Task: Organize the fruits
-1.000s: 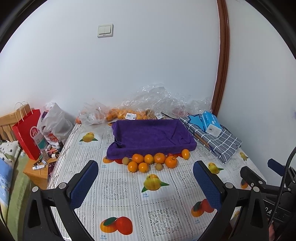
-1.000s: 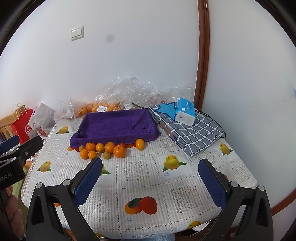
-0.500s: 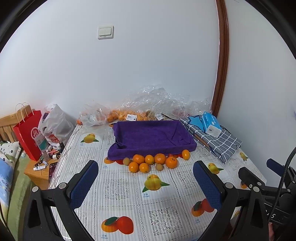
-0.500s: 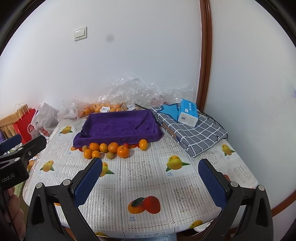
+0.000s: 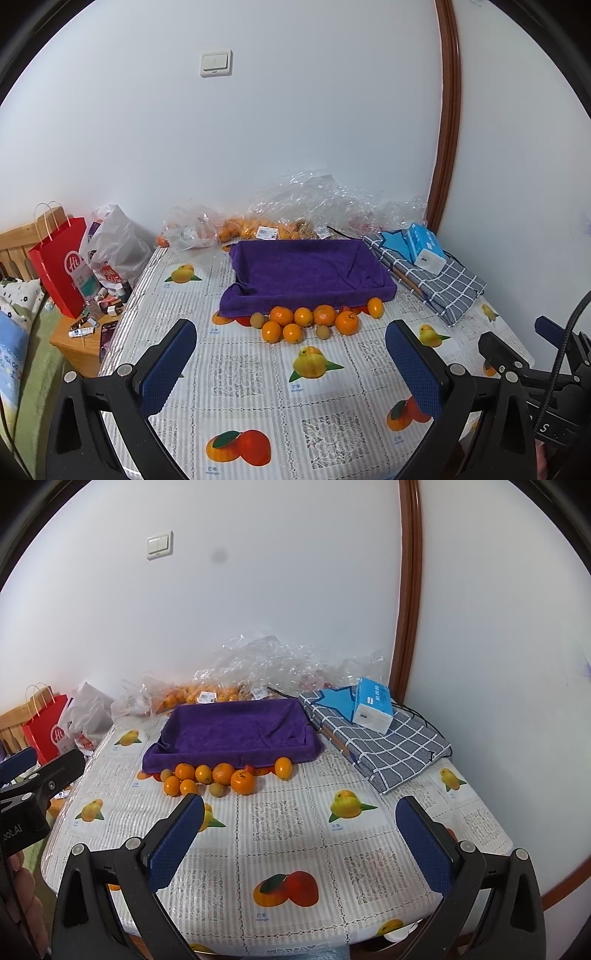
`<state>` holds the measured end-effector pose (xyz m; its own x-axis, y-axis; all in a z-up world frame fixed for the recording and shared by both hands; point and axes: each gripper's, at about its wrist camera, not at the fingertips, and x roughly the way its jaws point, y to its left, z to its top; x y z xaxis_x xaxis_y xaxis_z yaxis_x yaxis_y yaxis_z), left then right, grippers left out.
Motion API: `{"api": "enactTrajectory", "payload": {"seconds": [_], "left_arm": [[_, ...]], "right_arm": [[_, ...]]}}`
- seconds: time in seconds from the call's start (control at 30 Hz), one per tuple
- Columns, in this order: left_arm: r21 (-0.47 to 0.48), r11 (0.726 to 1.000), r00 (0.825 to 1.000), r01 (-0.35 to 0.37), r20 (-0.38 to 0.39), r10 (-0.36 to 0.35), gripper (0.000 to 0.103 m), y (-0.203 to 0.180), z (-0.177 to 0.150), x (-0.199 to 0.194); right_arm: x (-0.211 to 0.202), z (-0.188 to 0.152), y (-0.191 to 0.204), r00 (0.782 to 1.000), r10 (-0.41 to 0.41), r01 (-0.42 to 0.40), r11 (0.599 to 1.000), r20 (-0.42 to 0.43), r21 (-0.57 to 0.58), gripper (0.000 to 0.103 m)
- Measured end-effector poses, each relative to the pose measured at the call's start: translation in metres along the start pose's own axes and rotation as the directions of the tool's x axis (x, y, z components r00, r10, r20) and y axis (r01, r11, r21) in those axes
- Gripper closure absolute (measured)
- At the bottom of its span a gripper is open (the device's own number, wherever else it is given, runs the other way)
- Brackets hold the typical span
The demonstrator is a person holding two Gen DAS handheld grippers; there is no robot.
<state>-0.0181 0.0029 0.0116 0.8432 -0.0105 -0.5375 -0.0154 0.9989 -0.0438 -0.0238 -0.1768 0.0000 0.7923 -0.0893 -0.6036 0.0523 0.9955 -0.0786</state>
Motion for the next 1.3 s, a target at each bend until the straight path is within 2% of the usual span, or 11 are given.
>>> {"api": "enactTrajectory", "payload": {"seconds": [0.4, 0.63, 0.8, 0.97, 1.1, 1.2, 1.3], "left_arm": [[-0.003, 1.000, 1.000, 0.004, -0.011, -0.004, 0.000, 0.007, -0.004, 0.014], [0.003, 1.000, 1.000, -0.008, -0.026, 0.008, 0.000, 0.016, -0.004, 0.038], [0.001, 1.000, 1.000, -0.007, -0.026, 0.007, 0.000, 0.026, -0.006, 0.062], [0.002, 1.000, 0.998, -0.026, -0.051, 0.026, 0.001, 0.036, -0.010, 0.094], [0.012, 0.999, 0.998, -0.044, -0.053, 0.045, 0.003, 0.045, -0.015, 0.117], [0.015, 0.997, 0.996, -0.077, -0.046, 0.078, 0.003, 0.055, -0.018, 0.130], [-0.004, 0.999, 0.994, -0.049, -0.095, 0.048, 0.003, 0.068, -0.022, 0.148]], "right_arm": [[0.013, -0.003, 0.014, 1.000, 0.001, -0.001, 1.000, -0.007, -0.031, 0.001], [0.034, 0.003, 0.020, 0.998, 0.066, -0.066, 0.998, -0.006, -0.020, 0.001], [0.057, 0.006, 0.019, 0.997, 0.075, -0.075, 0.997, 0.015, -0.003, 0.001], [0.091, 0.008, 0.015, 0.990, 0.139, -0.138, 0.989, -0.022, 0.043, 0.006], [0.123, 0.008, 0.016, 0.988, 0.139, -0.137, 0.990, -0.074, 0.032, 0.008], [0.148, 0.006, 0.015, 0.985, 0.129, -0.127, 0.992, -0.111, 0.026, 0.016], [0.169, 0.001, 0.015, 0.981, 0.133, -0.132, 0.991, -0.140, 0.016, 0.019]]}}
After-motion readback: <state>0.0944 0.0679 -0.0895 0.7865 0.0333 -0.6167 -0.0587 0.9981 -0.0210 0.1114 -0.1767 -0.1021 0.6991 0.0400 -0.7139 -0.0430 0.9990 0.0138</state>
